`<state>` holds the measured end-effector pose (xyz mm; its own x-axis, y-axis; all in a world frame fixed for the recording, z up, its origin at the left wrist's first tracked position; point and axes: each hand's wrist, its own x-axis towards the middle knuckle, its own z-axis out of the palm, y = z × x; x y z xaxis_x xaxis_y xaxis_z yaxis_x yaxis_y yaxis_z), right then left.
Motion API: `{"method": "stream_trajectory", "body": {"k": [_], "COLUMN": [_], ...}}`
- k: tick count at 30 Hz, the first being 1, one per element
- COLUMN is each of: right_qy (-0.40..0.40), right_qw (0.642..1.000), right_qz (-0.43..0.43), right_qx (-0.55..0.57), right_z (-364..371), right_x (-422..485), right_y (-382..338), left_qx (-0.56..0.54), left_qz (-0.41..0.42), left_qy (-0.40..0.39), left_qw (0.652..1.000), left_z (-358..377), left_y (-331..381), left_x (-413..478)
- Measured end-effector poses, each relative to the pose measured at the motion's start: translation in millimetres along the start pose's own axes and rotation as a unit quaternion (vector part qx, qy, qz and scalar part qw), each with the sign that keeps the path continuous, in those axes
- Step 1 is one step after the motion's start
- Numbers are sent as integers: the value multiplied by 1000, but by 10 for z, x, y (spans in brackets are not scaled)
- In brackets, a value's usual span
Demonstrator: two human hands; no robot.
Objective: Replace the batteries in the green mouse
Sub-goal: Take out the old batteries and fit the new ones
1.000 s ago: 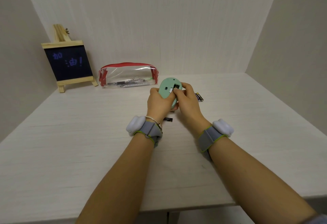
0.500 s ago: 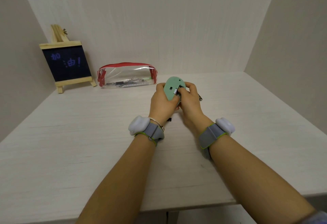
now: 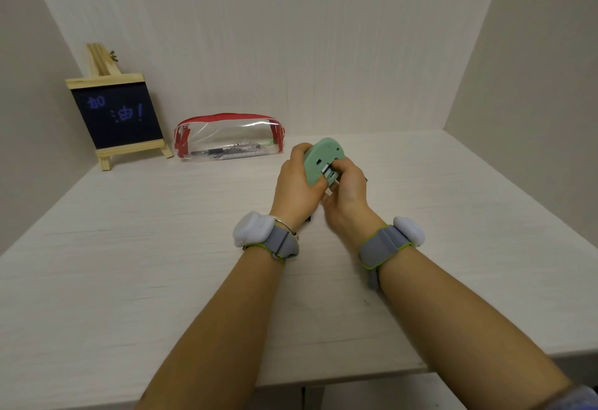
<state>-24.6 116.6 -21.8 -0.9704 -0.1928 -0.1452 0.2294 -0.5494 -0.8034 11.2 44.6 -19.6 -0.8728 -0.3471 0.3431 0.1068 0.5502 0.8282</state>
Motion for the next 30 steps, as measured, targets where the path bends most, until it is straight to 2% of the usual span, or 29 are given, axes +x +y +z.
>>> {"method": "stream_trajectory", "body": {"k": [12,16,19,23,26,28,30], "right_qy": [16,-12,-26,16,17,7,-10], "right_qw": [1000,1000,996,977,975,980,981], "right_qz": [15,-2,-48,-94,-92,-82,-85], "right_qx": [7,-6,-73,-192,-201,-183,-175], "right_z": [3,6,-3,-9,1,10,13], "right_x": [-11,-25,17,38,31,18,-2], "right_y": [-25,-24,-3,8,12,5,4], "left_qx": [-19,-59,-64,-72,-97,-130,-210], "left_qz": [-4,-15,-26,-23,-25,-54,-119], "left_qy": [-6,-1,15,38,56,82,106], "left_qw": [1000,998,998,996,993,987,965], "left_z": [36,16,-22,-45,-27,-28,-39], "left_y": [-42,-46,-71,-122,-141,-143,-176], "left_x": [31,37,53,99,132,136,170]}}
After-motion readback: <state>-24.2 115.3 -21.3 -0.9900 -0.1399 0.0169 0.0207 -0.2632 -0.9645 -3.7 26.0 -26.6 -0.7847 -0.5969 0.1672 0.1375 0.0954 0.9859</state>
